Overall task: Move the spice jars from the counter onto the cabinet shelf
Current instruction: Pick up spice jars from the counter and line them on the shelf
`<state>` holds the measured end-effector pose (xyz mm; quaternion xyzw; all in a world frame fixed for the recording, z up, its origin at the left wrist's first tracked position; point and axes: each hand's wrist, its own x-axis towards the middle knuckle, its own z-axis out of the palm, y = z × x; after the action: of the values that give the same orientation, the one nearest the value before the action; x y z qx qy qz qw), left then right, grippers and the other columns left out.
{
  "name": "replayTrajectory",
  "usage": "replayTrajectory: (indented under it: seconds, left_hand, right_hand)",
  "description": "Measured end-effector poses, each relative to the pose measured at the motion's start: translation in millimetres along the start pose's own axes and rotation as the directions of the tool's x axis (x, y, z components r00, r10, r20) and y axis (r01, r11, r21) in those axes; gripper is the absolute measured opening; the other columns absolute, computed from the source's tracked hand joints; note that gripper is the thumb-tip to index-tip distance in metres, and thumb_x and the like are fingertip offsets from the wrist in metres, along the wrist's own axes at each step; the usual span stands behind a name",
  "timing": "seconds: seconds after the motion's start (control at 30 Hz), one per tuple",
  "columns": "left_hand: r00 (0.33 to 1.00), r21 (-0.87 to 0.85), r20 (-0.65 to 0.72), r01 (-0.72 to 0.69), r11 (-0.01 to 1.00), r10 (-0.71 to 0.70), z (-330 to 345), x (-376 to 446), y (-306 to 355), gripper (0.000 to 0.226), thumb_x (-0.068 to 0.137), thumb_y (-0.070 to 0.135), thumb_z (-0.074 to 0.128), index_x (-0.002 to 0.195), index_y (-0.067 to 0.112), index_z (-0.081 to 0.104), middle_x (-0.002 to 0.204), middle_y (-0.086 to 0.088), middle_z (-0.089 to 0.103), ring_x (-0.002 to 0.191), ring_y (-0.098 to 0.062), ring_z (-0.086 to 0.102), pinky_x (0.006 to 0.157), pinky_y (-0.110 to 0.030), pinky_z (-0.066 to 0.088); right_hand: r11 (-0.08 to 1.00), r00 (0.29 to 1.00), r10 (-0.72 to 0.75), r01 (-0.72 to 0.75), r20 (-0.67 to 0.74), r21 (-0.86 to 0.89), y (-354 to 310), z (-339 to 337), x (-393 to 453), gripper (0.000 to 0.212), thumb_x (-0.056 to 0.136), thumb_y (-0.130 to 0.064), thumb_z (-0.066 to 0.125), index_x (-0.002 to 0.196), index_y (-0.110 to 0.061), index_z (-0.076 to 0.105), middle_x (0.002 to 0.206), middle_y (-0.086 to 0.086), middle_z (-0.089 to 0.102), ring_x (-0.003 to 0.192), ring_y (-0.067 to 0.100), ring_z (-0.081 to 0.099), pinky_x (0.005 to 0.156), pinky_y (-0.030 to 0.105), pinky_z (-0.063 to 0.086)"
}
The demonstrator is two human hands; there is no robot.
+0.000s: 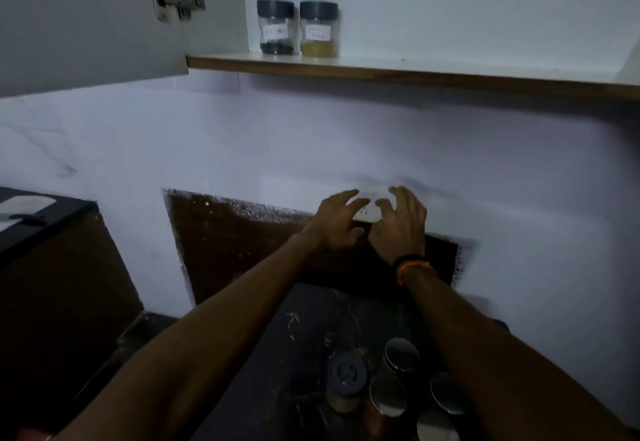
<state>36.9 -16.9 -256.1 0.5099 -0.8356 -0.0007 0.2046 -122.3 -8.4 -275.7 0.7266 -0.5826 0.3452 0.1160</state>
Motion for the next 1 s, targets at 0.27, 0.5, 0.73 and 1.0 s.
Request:
replayTrajectory:
  seconds: [0.27,0.5,0.73,1.0]
  left_hand:
    - [0.894,-0.16,0.393,0.296,0.942,-0.215,101,-84,-6,0.066,0.089,0.029,0.068,0.149,0.017,0.043,0.154,-0.013,0.036,0.139,-0.034,0.039,0.114,-0.05,0.035]
    - [0.798,-0.186,0.515,0.46,0.868,-0.313,150,-136,-11,0.058,0.09,0.024,0.069,0.143,0.015,0.047,0.142,-0.013,0.05,0.131,-0.031,0.048,0.108,-0.039,0.039]
    - [0.736,-0.206,0.598,0.524,0.826,-0.318,171,-159,-12,0.057,0.09,0.012,0.066,0.144,0.017,0.047,0.142,-0.01,0.053,0.13,-0.025,0.051,0.105,-0.037,0.043]
    - [0.712,-0.245,0.629,0.561,0.791,-0.311,185,-170,-19,0.051,0.093,0.011,0.063,0.141,0.015,0.048,0.138,-0.008,0.055,0.128,-0.024,0.054,0.108,-0.036,0.044]
  right_hand:
    - [0.995,0.862,0.101,-0.094,0.496,-0.039,24,49,-112,0.037,0.084,-0.018,0.06,0.12,-0.015,0.065,0.127,0.007,0.054,0.119,0.029,0.046,0.099,0.039,0.039]
    - [0.98,0.657,0.163,-0.195,0.736,-0.043,26,73,-175,0.042,0.089,-0.022,0.06,0.13,-0.016,0.059,0.132,0.012,0.052,0.121,0.034,0.049,0.102,0.042,0.042]
    - [0.975,0.533,0.181,-0.208,0.826,-0.08,18,91,-208,0.055,0.09,-0.035,0.059,0.141,-0.018,0.047,0.136,0.014,0.05,0.121,0.034,0.051,0.102,0.041,0.043]
    - [0.973,0.508,0.216,-0.18,0.834,-0.142,8,117,-228,0.079,0.078,-0.062,0.065,0.142,-0.022,0.041,0.144,0.009,0.046,0.129,0.031,0.047,0.109,0.05,0.037]
